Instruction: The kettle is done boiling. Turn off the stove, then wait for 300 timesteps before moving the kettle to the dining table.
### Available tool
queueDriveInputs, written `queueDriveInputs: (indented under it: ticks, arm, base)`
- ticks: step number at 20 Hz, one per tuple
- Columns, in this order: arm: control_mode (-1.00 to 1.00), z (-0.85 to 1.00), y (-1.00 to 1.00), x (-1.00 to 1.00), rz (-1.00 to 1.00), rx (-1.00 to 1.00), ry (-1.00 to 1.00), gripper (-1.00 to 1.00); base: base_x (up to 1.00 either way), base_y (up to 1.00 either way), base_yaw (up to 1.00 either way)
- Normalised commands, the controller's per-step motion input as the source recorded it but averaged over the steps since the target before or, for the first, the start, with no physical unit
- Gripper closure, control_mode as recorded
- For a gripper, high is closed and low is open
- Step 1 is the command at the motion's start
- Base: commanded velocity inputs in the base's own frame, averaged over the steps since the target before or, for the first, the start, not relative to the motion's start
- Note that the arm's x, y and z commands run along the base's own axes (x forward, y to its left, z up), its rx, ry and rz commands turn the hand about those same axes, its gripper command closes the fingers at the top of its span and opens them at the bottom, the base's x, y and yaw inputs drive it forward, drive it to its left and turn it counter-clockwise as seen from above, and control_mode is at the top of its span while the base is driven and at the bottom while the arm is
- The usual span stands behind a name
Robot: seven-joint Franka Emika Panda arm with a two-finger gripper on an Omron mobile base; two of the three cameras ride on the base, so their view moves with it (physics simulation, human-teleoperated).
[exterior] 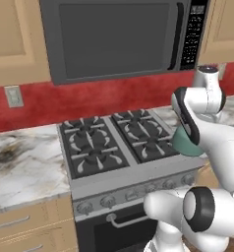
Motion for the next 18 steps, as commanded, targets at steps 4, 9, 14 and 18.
queueDriveInputs:
  ticks: [4,9,14,18]
  arm:
    - [1.00,0.00,0.00,0.00,0.00,0.00,0.00,1.00]
    - [1.00,0.00,0.00,0.00,0.00,0.00,0.00,1.00]
    - [1.00,0.00,0.00,0.00,0.00,0.00,0.00,1.00]
    - [1.00,0.00,0.00,0.00,0.00,0.00,0.00,1.00]
  base:
    - [-0.20,0.00,-0.49]
    - [-0.05,0.00,-0.59]
    - [-0.05,-0.01,-0.64]
    - [-0.06,0.00,-0.66]
